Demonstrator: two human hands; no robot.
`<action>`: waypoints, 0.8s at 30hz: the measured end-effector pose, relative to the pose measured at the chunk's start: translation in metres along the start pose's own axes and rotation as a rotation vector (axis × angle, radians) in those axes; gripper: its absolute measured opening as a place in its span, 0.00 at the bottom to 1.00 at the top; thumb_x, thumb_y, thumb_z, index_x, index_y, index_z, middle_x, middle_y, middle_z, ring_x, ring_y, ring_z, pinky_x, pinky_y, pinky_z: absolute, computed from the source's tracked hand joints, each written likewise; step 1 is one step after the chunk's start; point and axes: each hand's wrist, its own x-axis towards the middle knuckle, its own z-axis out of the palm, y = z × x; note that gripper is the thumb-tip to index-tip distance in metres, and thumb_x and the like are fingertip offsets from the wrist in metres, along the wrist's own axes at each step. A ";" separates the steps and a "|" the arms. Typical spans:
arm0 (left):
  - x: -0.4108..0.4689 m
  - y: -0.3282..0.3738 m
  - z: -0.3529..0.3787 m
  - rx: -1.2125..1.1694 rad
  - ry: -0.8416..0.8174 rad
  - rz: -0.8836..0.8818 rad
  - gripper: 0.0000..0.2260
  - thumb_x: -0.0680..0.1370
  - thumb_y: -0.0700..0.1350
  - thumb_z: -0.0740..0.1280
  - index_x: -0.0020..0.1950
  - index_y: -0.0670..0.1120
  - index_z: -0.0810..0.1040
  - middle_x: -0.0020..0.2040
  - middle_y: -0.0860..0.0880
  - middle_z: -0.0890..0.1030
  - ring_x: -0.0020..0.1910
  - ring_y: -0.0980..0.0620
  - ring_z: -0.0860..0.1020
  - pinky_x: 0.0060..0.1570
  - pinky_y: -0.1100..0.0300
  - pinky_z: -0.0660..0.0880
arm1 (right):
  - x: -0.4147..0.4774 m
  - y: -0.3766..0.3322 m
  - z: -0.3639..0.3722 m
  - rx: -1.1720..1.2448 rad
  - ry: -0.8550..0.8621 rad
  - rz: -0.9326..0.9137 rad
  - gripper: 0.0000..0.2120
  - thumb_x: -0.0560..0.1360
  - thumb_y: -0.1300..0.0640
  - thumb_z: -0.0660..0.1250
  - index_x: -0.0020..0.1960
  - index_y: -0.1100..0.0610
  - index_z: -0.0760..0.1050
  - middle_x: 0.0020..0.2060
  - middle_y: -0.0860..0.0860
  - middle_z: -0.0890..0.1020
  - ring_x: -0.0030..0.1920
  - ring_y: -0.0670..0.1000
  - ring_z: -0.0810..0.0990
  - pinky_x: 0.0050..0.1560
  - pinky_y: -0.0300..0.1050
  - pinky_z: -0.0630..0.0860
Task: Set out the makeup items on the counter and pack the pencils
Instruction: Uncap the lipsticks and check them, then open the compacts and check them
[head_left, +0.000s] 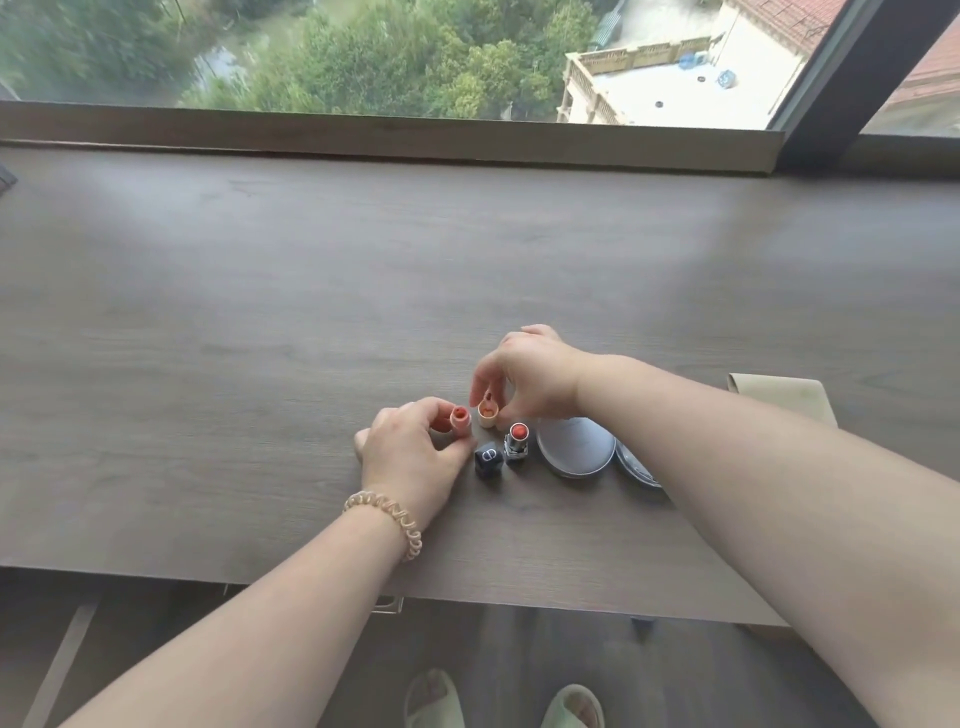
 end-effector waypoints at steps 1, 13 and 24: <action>0.000 0.001 -0.001 0.008 -0.009 -0.003 0.06 0.70 0.54 0.70 0.42 0.54 0.79 0.38 0.58 0.81 0.50 0.52 0.74 0.50 0.57 0.59 | -0.001 0.000 0.000 -0.004 -0.006 -0.001 0.10 0.66 0.51 0.70 0.47 0.45 0.80 0.39 0.43 0.83 0.50 0.45 0.77 0.66 0.52 0.57; -0.004 0.018 -0.039 -0.230 0.051 -0.023 0.18 0.62 0.49 0.61 0.52 0.58 0.72 0.47 0.60 0.77 0.54 0.54 0.73 0.55 0.56 0.59 | -0.090 0.022 0.009 -0.152 0.102 0.175 0.34 0.62 0.38 0.69 0.66 0.45 0.69 0.55 0.45 0.76 0.63 0.50 0.67 0.67 0.48 0.52; -0.023 0.091 -0.065 -0.698 -0.047 0.058 0.16 0.64 0.52 0.66 0.51 0.60 0.74 0.52 0.53 0.78 0.52 0.59 0.75 0.46 0.61 0.73 | -0.126 -0.003 -0.019 0.466 0.333 0.337 0.32 0.61 0.50 0.75 0.64 0.44 0.71 0.57 0.43 0.77 0.58 0.40 0.73 0.69 0.45 0.62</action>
